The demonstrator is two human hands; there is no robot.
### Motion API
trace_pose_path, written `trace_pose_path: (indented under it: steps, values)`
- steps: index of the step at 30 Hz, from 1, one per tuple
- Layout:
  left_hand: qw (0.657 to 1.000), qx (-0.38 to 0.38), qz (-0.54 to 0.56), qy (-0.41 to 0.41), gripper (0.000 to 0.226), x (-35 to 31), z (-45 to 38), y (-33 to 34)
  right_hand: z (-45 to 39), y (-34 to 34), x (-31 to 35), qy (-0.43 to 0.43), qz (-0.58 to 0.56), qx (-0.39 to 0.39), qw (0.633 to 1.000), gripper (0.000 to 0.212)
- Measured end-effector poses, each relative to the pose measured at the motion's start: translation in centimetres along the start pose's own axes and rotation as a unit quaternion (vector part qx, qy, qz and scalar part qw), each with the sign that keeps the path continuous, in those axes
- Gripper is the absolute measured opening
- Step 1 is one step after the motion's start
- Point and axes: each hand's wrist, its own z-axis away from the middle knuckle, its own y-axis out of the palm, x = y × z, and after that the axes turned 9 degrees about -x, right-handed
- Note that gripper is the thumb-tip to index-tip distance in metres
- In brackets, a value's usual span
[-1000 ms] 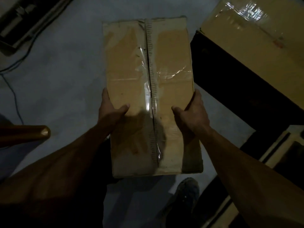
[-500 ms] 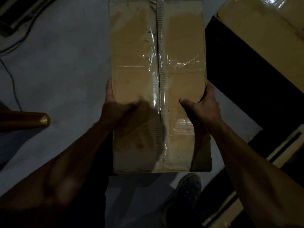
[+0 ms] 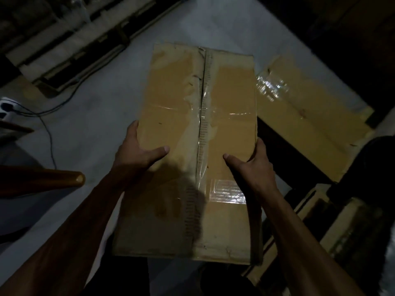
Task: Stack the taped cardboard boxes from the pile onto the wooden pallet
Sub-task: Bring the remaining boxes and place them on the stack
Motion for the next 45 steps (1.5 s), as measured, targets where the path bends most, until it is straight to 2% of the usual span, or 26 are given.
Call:
trace_pose_path:
  steps: [4, 9, 11, 15, 23, 29, 32, 45]
  values:
    - [1.0, -0.001, 0.008, 0.025, 0.102, -7.8, 3.4, -5.4, 4.0, -6.1, 6.9, -0.004, 0.0, -0.018, 1.0, 0.087]
    - [0.998, -0.011, 0.013, 0.064, 0.09, -16.6, 6.4, -12.6, 8.4, -12.3, 16.3, -0.012, 0.019, -0.051, 0.998, 0.1]
    - [0.996, -0.014, 0.012, 0.082, 0.088, -19.9, 6.6, -15.5, 9.9, -13.9, 19.8, -0.018, 0.014, -0.071, 0.997, 0.099]
    - [0.993, -0.013, 0.01, 0.121, 0.096, -25.2, 5.1, -20.8, 12.0, -15.0, 25.9, -0.016, -0.002, -0.116, 0.993, 0.093]
    - [0.983, 0.008, 0.053, 0.174, 0.087, -31.8, 0.9, -27.7, 12.6, -14.4, 34.8, -0.023, -0.028, -0.16, 0.986, 0.098]
    - [0.984, 0.025, 0.064, 0.167, 0.087, -36.2, -4.1, -28.3, 8.5, -14.9, 39.3, -0.028, -0.037, -0.169, 0.985, 0.092]
    - [0.983, 0.029, 0.071, 0.168, 0.08, -38.9, -7.9, -26.9, 4.4, -15.3, 41.2, -0.024, -0.042, -0.181, 0.982, 0.088]
    - [0.974, 0.04, 0.098, 0.203, 0.085, -57.2, -27.3, -18.7, -19.5, -22.1, 52.5, -0.032, -0.067, -0.192, 0.979, 0.09]
